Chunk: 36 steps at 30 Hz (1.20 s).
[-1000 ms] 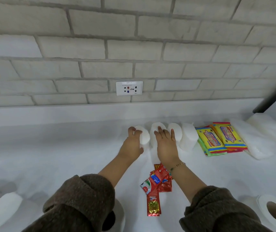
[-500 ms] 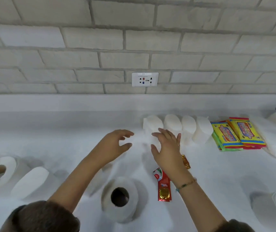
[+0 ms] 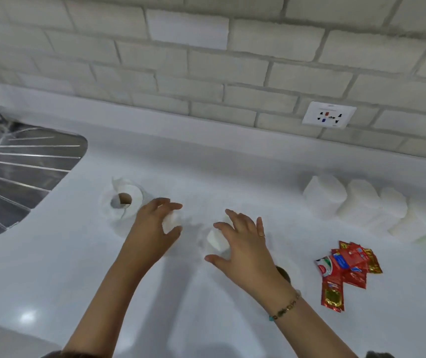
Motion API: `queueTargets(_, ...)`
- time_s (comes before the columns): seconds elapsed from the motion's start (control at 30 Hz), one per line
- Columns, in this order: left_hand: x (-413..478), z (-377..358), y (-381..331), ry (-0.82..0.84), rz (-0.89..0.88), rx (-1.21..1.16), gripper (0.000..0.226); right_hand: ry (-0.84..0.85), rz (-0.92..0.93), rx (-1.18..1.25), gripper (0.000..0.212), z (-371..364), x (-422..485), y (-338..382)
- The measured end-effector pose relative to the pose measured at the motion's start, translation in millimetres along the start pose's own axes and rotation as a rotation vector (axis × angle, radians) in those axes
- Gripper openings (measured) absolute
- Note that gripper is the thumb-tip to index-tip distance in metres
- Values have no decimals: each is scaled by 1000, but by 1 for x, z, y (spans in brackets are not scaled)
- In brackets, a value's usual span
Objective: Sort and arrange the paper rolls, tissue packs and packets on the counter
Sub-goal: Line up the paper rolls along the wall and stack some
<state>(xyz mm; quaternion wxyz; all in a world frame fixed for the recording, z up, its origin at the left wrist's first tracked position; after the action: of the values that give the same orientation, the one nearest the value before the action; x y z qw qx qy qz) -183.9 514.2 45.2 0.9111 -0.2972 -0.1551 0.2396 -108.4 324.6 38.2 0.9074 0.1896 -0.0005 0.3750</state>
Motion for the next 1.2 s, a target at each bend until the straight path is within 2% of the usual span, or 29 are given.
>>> queueTargets(0.1, -5, -1, 22, 128, 48, 90, 59, 9, -1, -59, 55, -15, 1, 8)
queueTargets(0.27, -8, -5, 36, 183, 75, -11, 67, -53, -56, -110, 44, -23, 9, 0)
queueTargets(0.37, 1, -16, 27, 192, 38, -32, 65, -32, -133, -54, 50, -13, 22, -22)
queueTargets(0.6, 22, -56, -17, 226, -2, -55, 69, -58, -297, -151, 59, 27, 45, -85)
queueTargets(0.8, 36, -96, -57, 289, -40, -131, 73, -52, -362, -145, 73, 32, 64, -138)
queueTargets(0.93, 54, -123, -84, 332, -47, -159, 72, -51, -347, -98, 76, 34, 70, -156)
queueTargets(1.07, 84, -147, -108, 328, -44, -164, 70, -74, -245, -29, 74, 37, 63, -161)
queueTargets(1.2, 109, -166, -125, 332, -59, -178, 69, -193, -283, 72, 59, 45, 40, -164)
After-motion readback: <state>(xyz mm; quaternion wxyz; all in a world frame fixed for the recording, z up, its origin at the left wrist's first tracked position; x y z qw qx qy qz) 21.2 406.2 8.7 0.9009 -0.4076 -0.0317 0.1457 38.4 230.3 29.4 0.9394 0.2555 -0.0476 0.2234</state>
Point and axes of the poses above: each hand's wrist, its own x-axis towards the middle knuckle, its own z-axis out of the back of the hand, y = z × x, the point moved 1 cm from there along x, towards the middle knuckle, and after that the axes turned 7 degrees about -y, right-handed, at the moved point
